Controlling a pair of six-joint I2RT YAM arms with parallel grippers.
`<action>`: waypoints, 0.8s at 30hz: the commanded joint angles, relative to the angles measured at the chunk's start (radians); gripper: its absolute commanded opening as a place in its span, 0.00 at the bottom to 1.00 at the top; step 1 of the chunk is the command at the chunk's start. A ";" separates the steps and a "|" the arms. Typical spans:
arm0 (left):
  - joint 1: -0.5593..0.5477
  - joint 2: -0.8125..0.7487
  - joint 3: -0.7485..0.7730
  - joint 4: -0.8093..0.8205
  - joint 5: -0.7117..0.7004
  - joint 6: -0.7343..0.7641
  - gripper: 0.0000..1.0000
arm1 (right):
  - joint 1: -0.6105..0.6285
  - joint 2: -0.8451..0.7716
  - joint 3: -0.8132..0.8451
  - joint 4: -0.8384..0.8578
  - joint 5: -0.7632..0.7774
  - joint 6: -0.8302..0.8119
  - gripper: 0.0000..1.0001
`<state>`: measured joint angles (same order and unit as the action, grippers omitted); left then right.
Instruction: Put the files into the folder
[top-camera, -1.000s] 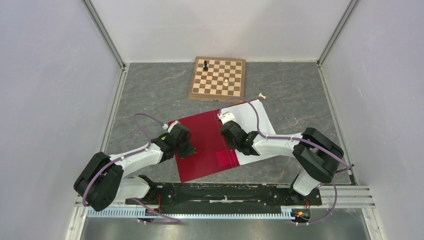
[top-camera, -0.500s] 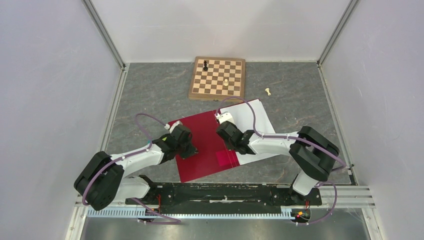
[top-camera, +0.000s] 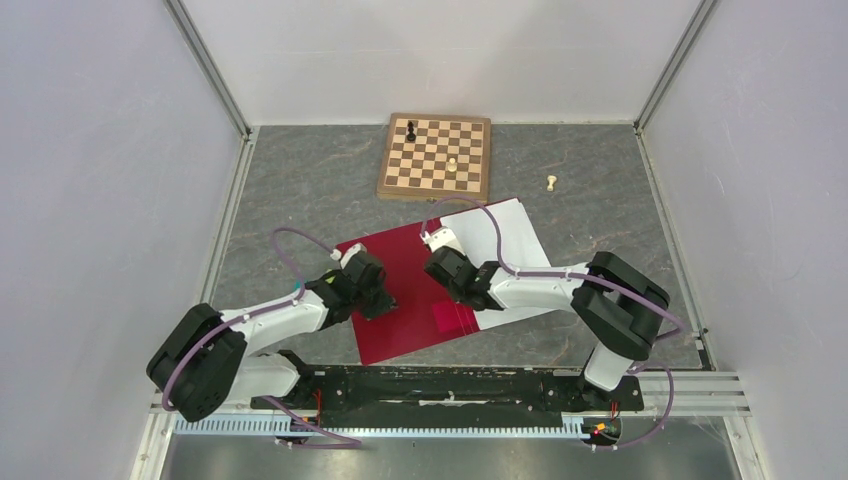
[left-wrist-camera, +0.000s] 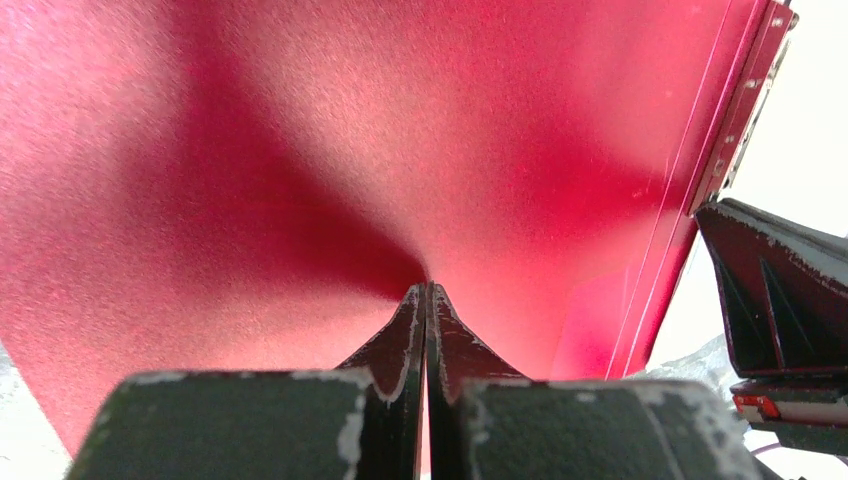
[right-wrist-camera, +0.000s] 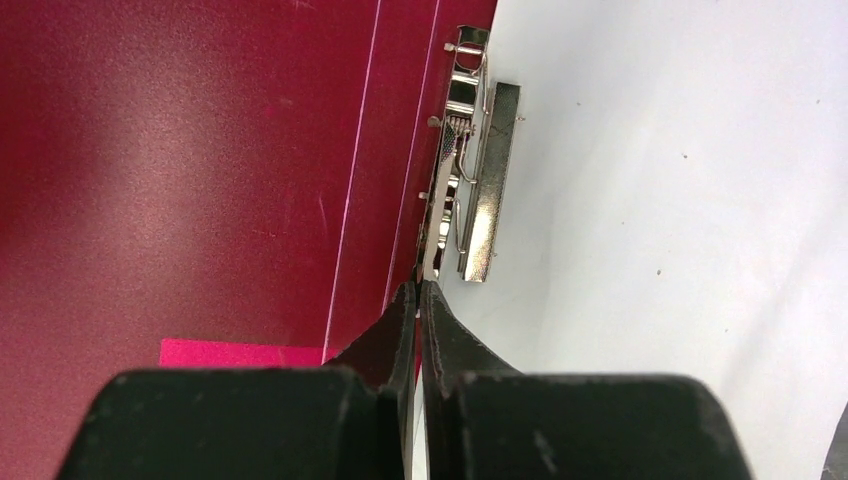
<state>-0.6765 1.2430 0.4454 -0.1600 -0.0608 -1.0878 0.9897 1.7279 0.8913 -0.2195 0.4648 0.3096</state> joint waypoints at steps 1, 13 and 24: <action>-0.043 0.012 -0.045 -0.127 -0.027 -0.028 0.02 | 0.016 0.148 -0.139 -0.281 -0.234 0.019 0.00; -0.084 -0.006 -0.030 -0.158 -0.060 -0.030 0.02 | 0.009 0.072 -0.148 -0.230 -0.229 0.032 0.00; -0.084 0.004 -0.022 -0.160 -0.075 -0.015 0.02 | -0.014 0.068 -0.083 -0.207 -0.268 0.020 0.00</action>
<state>-0.7551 1.2213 0.4438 -0.1974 -0.0849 -1.1103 0.9730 1.6947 0.8749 -0.2131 0.4057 0.2951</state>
